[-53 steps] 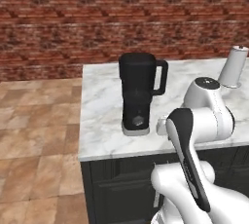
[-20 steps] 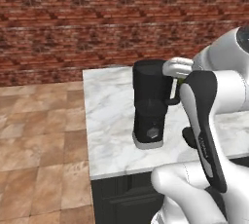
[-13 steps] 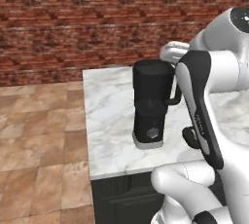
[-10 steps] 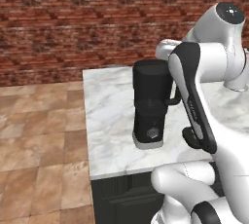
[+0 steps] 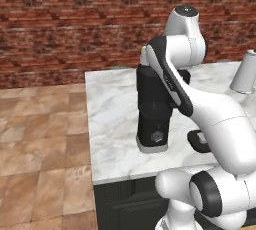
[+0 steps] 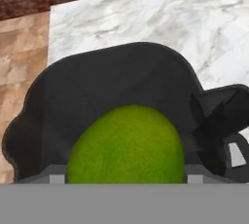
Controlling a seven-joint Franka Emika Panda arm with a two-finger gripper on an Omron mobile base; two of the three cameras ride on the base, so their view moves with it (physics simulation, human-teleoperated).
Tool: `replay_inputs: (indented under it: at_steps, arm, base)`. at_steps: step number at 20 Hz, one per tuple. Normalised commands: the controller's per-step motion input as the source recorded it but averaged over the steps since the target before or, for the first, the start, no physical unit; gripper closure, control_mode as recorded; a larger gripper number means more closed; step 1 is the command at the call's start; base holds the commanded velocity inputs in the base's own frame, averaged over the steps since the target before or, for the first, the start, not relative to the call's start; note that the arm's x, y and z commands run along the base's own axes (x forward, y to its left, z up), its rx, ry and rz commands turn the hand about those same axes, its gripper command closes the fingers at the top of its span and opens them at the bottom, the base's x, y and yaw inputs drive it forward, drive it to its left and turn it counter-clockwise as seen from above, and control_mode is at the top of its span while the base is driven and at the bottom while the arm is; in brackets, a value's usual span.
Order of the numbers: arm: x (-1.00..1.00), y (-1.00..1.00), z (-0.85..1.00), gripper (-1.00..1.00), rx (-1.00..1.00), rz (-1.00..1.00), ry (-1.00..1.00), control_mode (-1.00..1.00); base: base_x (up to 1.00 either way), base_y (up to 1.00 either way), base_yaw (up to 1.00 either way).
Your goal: Grab the lime and garlic from the fridge, place them in the blender, close the lid, and turn on the blender to create a marinade.
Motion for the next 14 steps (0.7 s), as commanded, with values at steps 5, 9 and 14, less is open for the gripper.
replay_inputs:
  at_steps: [5, 9, 14]
  arm:
    - [0.35, 0.18, -0.4, 1.0, -0.04, 0.03, 0.0, -1.0]
    - [0.07, 0.01, -0.16, 1.0, -0.01, 0.03, 0.0, -1.0]
    - [0.06, 0.0, -0.21, 1.0, 0.0, 0.04, 0.02, -1.0]
  base:
    - [0.0, 0.0, 0.0]
    - [0.0, 0.0, 0.0]
    - [0.0, 0.0, 0.0]
